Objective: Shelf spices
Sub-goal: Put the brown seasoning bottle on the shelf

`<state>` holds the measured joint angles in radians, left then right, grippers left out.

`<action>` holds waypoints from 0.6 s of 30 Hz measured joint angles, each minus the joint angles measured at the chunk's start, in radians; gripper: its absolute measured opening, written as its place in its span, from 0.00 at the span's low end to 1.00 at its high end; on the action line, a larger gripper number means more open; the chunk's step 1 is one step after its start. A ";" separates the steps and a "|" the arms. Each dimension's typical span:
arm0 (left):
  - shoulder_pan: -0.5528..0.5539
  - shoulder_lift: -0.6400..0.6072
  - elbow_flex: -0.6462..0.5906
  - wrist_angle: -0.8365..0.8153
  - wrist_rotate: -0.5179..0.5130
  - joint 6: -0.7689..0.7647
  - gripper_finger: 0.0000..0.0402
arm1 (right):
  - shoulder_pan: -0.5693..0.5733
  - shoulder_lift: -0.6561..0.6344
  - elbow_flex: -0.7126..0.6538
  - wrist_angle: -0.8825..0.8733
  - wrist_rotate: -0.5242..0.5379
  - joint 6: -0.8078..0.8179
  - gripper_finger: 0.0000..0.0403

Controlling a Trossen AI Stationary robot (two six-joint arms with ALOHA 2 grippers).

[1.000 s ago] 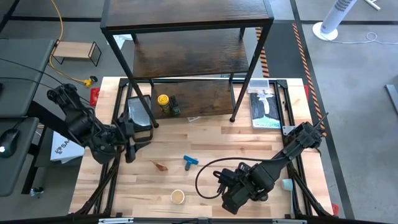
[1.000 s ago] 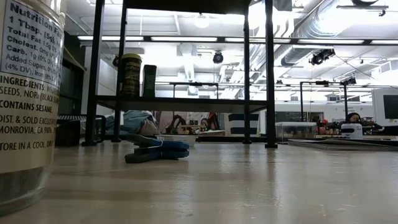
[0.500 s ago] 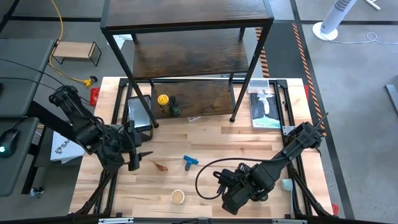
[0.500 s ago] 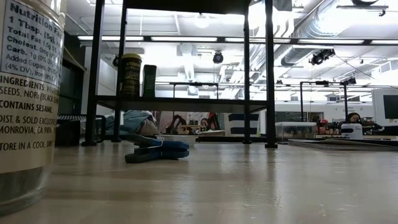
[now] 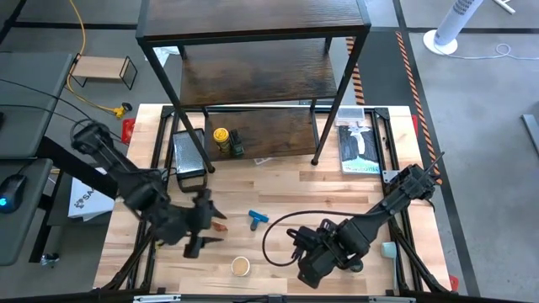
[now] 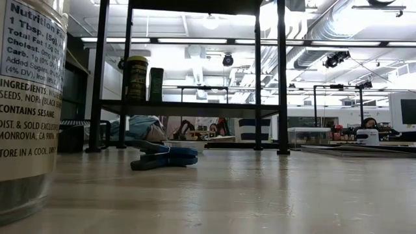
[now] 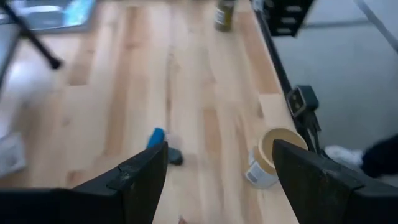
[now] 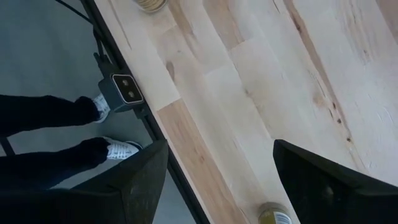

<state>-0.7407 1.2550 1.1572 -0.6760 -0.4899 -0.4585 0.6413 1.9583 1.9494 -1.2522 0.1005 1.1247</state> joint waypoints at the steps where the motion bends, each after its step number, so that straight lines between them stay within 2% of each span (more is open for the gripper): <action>1: 0.016 0.011 0.000 0.016 0.039 0.029 0.70 | -0.001 0.000 0.000 0.000 -0.001 0.002 0.71; 6: 0.068 0.046 0.000 0.053 0.193 0.061 0.70 | -0.002 0.000 0.000 0.000 -0.005 -0.008 0.71; 11: 0.081 0.100 0.000 0.132 0.311 -0.065 0.70 | -0.001 0.000 0.000 0.000 -0.005 -0.004 0.71; 18: 0.068 0.177 0.000 0.251 0.291 -0.327 0.70 | 0.020 0.000 0.000 0.000 0.068 -0.007 0.71</action>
<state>-0.6731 1.4322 1.1572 -0.4250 -0.1985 -0.7857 0.6612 1.9587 1.9495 -1.2526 0.1689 1.1172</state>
